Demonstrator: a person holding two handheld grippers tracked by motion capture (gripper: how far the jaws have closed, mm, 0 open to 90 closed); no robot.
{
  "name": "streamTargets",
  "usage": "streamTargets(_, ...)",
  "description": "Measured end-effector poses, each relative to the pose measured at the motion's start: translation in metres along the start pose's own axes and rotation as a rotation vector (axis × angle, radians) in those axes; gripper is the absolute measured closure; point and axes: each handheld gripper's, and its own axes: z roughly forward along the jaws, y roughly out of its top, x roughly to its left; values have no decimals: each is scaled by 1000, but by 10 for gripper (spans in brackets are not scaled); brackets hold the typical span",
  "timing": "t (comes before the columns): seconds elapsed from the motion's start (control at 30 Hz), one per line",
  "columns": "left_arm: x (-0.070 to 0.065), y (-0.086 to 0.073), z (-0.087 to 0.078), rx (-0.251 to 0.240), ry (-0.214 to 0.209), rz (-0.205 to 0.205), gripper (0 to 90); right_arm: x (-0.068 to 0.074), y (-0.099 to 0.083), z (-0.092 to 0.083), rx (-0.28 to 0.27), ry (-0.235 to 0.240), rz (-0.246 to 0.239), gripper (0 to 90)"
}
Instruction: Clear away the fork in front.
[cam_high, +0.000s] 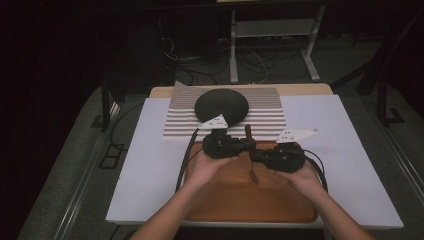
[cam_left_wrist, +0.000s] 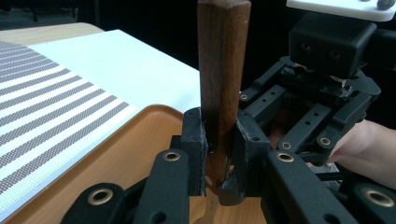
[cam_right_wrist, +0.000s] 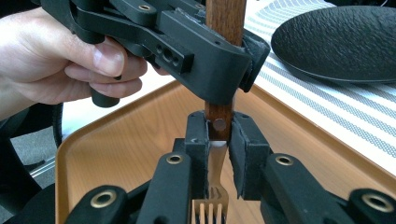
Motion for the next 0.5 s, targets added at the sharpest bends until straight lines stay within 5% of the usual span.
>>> streamTargets(0.07, -1, 0, -2, 1, 5, 18, 770, 0, 0, 0, -1, 7, -3, 737)
streamTargets(0.17, 0, 2, -5, 2, -1, 13, 774, 0, -1, 0, -5, 15, -15, 558)
streamTargets(0.5, 2, 6, -23, 8, 37, 30, 815, -16, -17, -13, -20, -96, -23, 224)
